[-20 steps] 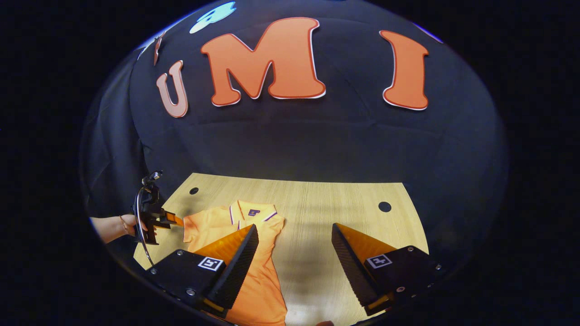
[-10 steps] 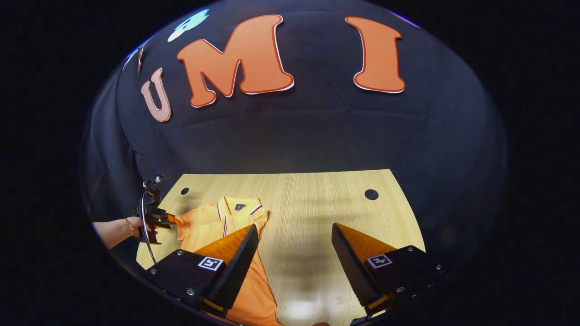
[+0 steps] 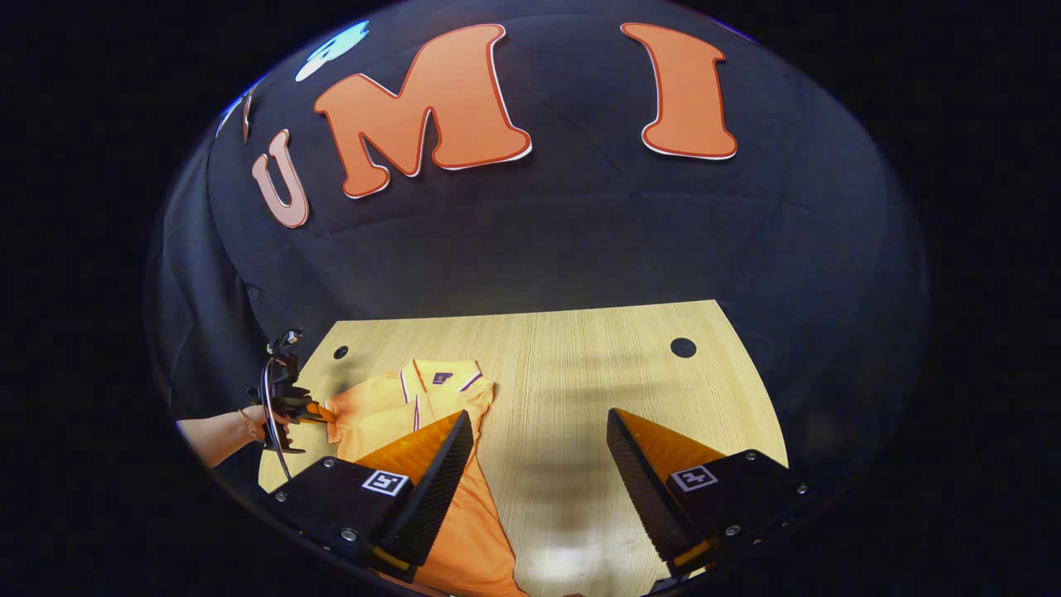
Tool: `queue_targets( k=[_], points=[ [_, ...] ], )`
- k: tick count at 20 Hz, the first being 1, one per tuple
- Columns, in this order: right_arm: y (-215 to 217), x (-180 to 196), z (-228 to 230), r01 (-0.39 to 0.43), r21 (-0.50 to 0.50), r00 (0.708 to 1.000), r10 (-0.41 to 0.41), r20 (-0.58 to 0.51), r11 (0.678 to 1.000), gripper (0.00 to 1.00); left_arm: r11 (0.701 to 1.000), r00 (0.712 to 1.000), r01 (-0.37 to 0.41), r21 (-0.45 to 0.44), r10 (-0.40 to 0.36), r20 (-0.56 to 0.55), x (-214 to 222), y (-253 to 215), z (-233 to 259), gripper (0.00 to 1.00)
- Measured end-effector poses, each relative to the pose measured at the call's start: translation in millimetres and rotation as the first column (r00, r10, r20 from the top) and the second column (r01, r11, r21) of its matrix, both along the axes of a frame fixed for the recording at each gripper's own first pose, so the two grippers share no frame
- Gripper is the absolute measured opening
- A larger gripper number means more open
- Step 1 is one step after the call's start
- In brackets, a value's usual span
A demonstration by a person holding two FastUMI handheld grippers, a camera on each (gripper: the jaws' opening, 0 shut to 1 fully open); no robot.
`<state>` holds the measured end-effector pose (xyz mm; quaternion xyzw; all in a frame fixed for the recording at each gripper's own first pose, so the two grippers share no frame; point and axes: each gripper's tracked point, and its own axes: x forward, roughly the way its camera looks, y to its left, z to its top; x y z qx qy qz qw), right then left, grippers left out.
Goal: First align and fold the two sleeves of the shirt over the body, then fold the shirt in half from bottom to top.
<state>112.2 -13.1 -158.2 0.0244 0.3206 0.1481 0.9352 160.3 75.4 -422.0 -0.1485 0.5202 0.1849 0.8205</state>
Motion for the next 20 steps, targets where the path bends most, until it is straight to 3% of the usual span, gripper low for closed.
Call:
queue_targets(
  k=[3,4,14,20],
  points=[
    [2,-4,3,-0.001,0.003,1.0,0.001,0.003,1.0,0.99,1.0,1.0,-0.011,0.017,0.011,0.025,2,4,9,0.15],
    [3,-4,4,-0.003,0.003,1.0,0.003,0.006,1.0,0.99,1.0,0.999,-0.008,0.03,0.006,0.046,4,4,15,0.03],
    [10,-18,16,-0.013,0.023,0.999,0.013,0.036,1.0,0.99,0.973,0.981,0.148,0.178,-0.167,0.101,14,-20,89,0.03],
    [6,-25,22,-0.015,0.024,0.998,0.013,0.064,1.0,0.99,0.942,0.941,0.25,0.222,-0.29,0.172,23,-71,144,0.03]
  ],
)
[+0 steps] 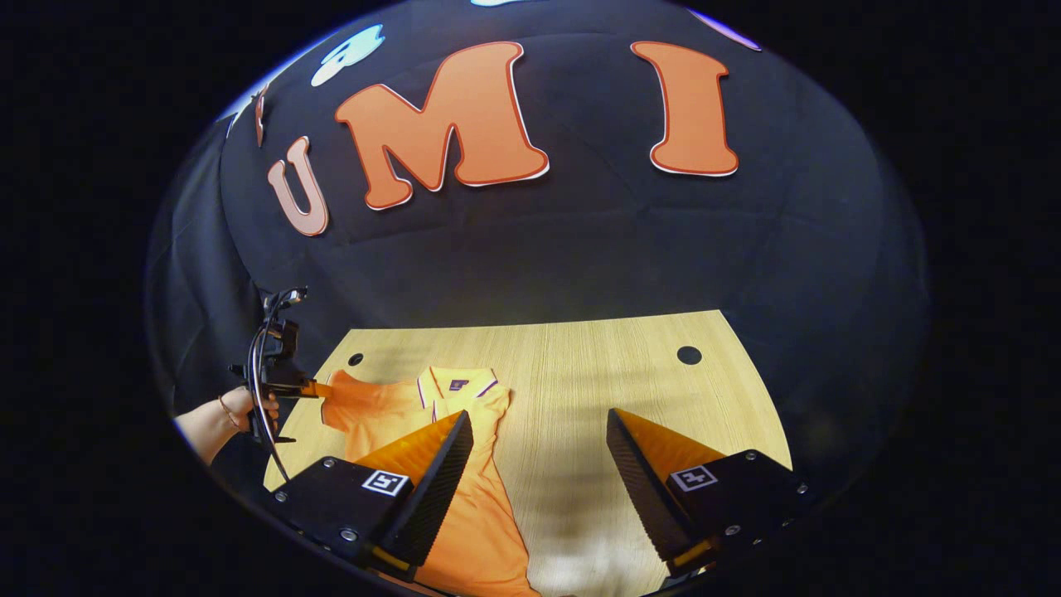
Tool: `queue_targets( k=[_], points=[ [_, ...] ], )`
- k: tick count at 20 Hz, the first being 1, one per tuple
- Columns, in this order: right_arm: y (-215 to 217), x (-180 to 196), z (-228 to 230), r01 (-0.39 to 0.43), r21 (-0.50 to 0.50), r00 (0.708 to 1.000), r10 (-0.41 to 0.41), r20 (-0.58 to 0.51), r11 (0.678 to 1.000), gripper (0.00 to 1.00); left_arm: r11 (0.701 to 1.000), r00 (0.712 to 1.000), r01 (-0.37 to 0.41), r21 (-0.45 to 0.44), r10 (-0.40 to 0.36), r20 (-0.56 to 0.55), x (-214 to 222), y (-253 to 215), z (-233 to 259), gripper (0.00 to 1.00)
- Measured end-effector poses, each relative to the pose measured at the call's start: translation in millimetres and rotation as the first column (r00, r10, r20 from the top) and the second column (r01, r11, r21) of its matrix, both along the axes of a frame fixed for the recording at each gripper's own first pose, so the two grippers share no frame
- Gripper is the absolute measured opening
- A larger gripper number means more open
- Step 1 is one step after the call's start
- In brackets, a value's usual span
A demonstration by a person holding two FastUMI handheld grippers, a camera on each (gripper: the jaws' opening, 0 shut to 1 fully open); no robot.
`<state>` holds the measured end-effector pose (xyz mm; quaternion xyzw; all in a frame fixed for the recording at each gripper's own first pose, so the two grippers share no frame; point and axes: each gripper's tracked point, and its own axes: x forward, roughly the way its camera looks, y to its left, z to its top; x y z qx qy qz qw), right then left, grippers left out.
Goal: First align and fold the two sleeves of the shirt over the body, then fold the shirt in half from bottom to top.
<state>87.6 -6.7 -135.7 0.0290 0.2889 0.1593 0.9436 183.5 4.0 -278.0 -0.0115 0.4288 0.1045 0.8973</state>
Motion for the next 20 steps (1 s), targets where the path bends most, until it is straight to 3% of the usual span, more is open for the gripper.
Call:
queue_targets(
  k=[10,16,20],
  points=[
    [-14,-15,-6,0.025,0.01,1.0,-0.024,-0.005,1.0,0.99,0.972,0.972,0.232,-0.043,-0.234,-0.028,1,-136,-19,0.04],
    [-26,-24,-15,0.056,0.02,0.998,-0.056,-0.026,0.998,0.99,0.958,0.956,0.282,-0.059,-0.286,-0.07,-4,-169,-57,0.07],
    [-30,-30,-23,0.074,0.017,0.996,-0.073,-0.043,0.997,0.99,0.949,0.952,0.278,-0.149,-0.292,-0.088,-13,-192,-76,0.14]
  ],
)
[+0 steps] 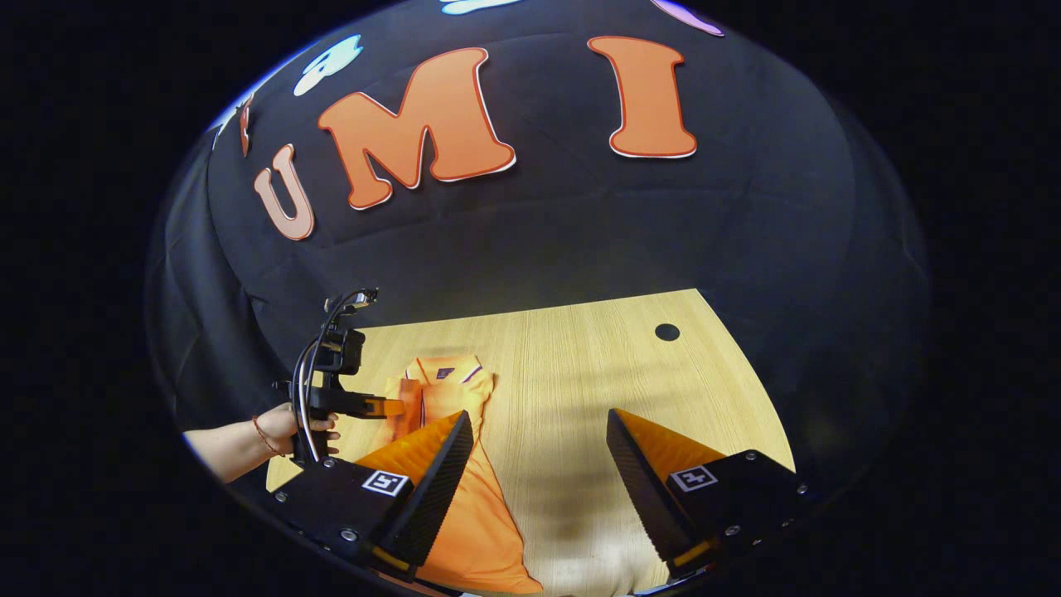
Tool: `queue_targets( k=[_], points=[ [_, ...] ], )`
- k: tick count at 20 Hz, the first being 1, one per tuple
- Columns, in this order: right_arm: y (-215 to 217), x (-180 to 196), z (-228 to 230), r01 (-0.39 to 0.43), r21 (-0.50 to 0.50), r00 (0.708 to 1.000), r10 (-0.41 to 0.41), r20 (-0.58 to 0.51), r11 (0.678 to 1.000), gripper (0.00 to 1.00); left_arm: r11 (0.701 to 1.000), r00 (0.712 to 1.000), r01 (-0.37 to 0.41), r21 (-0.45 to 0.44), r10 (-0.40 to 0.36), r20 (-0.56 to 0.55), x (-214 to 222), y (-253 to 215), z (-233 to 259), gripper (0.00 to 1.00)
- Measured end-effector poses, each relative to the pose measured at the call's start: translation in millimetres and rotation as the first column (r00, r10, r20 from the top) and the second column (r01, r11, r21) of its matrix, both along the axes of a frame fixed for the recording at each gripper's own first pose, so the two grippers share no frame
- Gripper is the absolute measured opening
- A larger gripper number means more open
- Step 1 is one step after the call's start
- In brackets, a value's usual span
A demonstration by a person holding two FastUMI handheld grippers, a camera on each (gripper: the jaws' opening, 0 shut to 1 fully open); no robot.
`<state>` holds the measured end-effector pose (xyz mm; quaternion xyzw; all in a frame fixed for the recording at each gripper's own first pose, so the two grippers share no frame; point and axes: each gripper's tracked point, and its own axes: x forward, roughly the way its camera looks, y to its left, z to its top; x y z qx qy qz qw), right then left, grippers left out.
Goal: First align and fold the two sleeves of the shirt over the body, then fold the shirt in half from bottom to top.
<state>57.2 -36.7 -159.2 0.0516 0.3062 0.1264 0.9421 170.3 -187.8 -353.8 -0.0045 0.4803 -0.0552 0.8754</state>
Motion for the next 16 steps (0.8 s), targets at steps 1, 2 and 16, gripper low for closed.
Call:
queue_targets(
  k=[1,2,16],
  points=[
    [0,-2,-3,0.003,-0.002,1.0,-0.003,-0.003,1.0,0.99,1.0,1.0,0.002,-0.011,-0.002,0.001,-1,-2,0,0.14],
    [1,-3,-4,0.002,-0.002,1.0,-0.002,-0.007,1.0,0.99,1.0,1.0,0.008,-0.018,-0.008,0.002,-3,-3,2,0.2],
    [81,-27,2,-0.14,0.009,0.99,0.14,-0.002,0.99,0.99,0.996,0.982,0.091,-0.01,-0.088,0.168,-80,47,98,0.99]
  ],
)
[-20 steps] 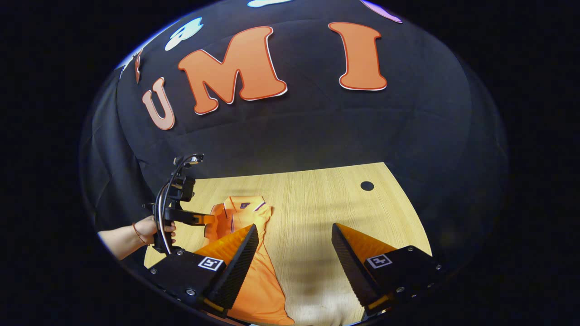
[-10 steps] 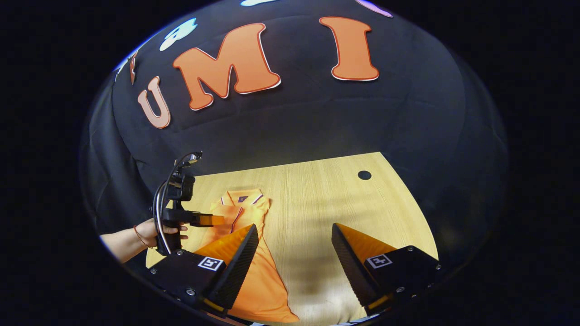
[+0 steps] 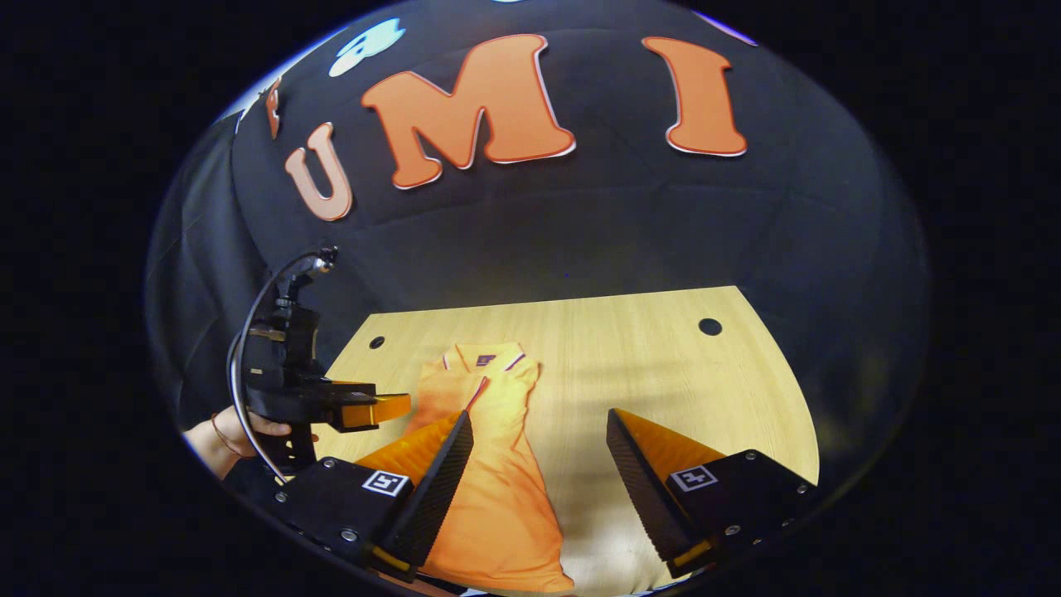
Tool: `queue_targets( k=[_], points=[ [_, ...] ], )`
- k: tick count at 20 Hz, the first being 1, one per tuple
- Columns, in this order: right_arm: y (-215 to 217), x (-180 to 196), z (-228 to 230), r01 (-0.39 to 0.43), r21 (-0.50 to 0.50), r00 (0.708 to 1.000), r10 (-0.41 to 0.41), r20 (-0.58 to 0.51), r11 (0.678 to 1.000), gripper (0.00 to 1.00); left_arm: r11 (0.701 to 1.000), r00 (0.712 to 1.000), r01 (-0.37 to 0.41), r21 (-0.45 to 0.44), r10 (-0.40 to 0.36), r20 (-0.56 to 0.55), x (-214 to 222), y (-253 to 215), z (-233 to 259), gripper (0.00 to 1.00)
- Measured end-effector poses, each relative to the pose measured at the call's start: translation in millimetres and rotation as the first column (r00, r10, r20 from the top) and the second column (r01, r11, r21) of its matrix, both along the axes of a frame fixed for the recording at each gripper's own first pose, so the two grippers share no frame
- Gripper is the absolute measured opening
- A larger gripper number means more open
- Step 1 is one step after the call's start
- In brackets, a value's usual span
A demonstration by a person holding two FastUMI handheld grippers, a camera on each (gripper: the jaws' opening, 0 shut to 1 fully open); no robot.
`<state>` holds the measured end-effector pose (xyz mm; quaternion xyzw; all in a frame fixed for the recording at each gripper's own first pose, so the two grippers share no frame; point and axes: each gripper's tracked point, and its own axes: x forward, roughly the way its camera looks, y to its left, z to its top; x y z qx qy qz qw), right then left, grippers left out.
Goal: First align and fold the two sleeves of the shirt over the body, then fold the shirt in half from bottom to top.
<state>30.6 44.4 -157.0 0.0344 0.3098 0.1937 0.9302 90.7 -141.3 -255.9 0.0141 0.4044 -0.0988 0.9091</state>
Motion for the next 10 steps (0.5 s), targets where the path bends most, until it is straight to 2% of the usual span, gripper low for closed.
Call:
queue_targets(
  k=[4,7,10],
  points=[
    [31,-15,-5,-0.064,-0.017,0.998,0.064,-0.009,0.998,0.99,1.0,0.999,-0.022,-0.02,0.022,0.031,-40,31,23,0.98],
    [47,-31,-15,-0.099,-0.042,0.995,0.098,-0.027,0.994,0.99,0.998,0.997,-0.056,-0.006,0.056,0.057,-71,54,23,0.98],
    [55,-49,-33,-0.14,-0.087,0.989,0.135,-0.062,0.986,0.99,0.997,0.997,-0.075,-0.009,0.075,0.028,-109,69,10,0.98]
  ],
)
